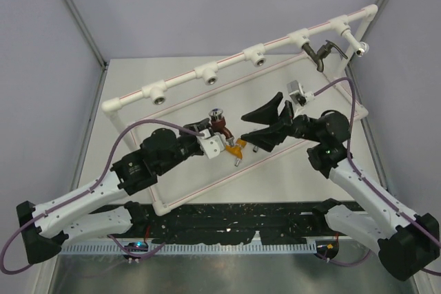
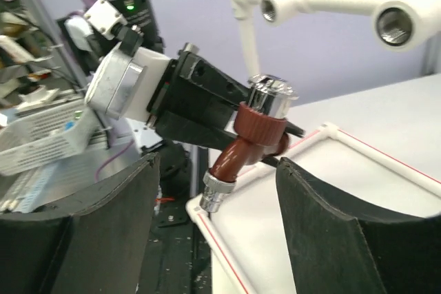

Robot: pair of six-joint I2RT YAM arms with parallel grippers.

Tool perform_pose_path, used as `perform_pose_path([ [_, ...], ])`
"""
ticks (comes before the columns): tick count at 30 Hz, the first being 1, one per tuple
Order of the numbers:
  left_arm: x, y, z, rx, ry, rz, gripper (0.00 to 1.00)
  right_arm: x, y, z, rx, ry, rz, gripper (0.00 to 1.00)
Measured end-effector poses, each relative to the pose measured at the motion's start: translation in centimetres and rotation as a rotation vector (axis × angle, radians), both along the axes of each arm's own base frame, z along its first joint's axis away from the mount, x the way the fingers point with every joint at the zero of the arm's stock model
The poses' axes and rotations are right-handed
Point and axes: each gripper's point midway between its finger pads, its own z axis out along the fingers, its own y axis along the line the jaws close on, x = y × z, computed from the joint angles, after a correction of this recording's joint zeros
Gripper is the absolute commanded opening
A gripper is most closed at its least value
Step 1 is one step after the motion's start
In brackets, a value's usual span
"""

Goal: Install the water faucets

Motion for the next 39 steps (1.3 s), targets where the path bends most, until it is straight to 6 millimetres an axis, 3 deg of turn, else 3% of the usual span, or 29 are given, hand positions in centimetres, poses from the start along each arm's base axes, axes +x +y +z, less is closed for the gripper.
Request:
perform_pose_path([
  [4,-0.5,1.7,-1.8,0.142,0.068,0.06,0.0,1.6,-0.7,-0.5,-0.06,-0.001,-0.148,0.67],
  [8,-1.2,2.5,-3.2,0.252,0.136,0.087,0.0,2.7,-0.3,-3.5,-0.153,0.093,-0.219,0.65],
  [14,-1.8,2.7,-4.6,0.353,0.217,0.103,0.0,1.7,2.1,-7.4,-0.264,0.202,-0.204,0.62],
  [26,-2.6,2.3,-6.2,0.397,0.268,0.103,0.0,0.9,5.0,-8.7,-0.273,0.271,-0.145,0.58],
  [28,-2.6,2.3,-6.1,0.389,0.271,0.106,0.0,0.8,5.5,-9.2,-0.282,0.286,-0.133,0.54],
  [30,-2.6,2.3,-6.1,0.384,0.275,0.112,0.0,0.7,6.0,-9.9,-0.297,0.305,-0.124,0.43],
  [31,-2.5,2.3,-6.1,0.383,0.275,0.115,0.0,0.7,6.1,-10.2,-0.303,0.317,-0.121,0.3],
  [33,-2.5,2.4,-6.1,0.383,0.274,0.121,0.06,0.9,6.3,-10.5,-0.309,0.326,-0.125,0.15],
  [35,-2.3,2.5,-5.7,0.363,0.264,0.134,0.18,1.3,6.1,-11.1,-0.318,0.357,-0.148,0.05],
  [39,-2.4,2.9,-5.8,0.289,0.285,0.125,0.5,1.5,5.9,-11.1,-0.309,0.367,-0.149,0.05],
])
